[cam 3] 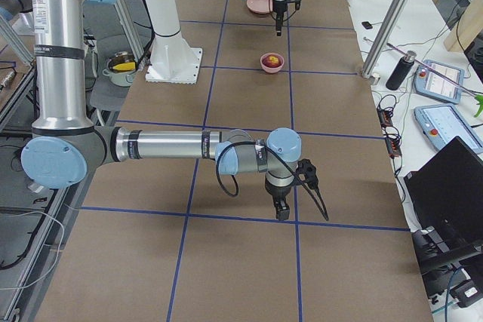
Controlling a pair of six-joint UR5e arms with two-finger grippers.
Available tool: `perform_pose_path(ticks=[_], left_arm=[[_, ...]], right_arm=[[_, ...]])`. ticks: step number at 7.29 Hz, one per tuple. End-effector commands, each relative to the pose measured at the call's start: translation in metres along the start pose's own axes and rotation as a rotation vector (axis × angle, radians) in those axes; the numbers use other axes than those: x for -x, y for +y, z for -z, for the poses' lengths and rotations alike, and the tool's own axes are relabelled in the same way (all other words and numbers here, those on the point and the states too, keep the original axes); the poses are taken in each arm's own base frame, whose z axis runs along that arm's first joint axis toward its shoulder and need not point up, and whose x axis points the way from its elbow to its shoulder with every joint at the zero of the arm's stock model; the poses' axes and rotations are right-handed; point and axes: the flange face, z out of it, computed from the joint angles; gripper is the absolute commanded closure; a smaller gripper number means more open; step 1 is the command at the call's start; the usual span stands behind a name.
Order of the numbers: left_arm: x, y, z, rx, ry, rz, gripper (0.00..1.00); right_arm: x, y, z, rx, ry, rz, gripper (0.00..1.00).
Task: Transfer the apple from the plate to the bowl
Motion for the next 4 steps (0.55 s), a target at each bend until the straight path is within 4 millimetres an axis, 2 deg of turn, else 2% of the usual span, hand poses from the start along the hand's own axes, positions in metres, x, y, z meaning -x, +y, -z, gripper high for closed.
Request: perform_pose_path(ticks=[1, 2, 4], left_arm=[[0.129, -0.025, 0.032, 0.033, -0.002, -0.091, 0.02], [0.188, -0.030, 0.042, 0.042, -0.008, -0.128, 0.02], [0.312, -0.025, 0.065, 0.061, -0.006, -0.212, 0.02]], right_arm=[[0.002, 0.003, -0.003, 0.002, -0.035, -0.006, 0.00], [0.003, 0.003, -0.003, 0.001, -0.046, -0.007, 0.00], [0.002, 0.002, -0.004, 0.003, -0.047, -0.009, 0.00]])
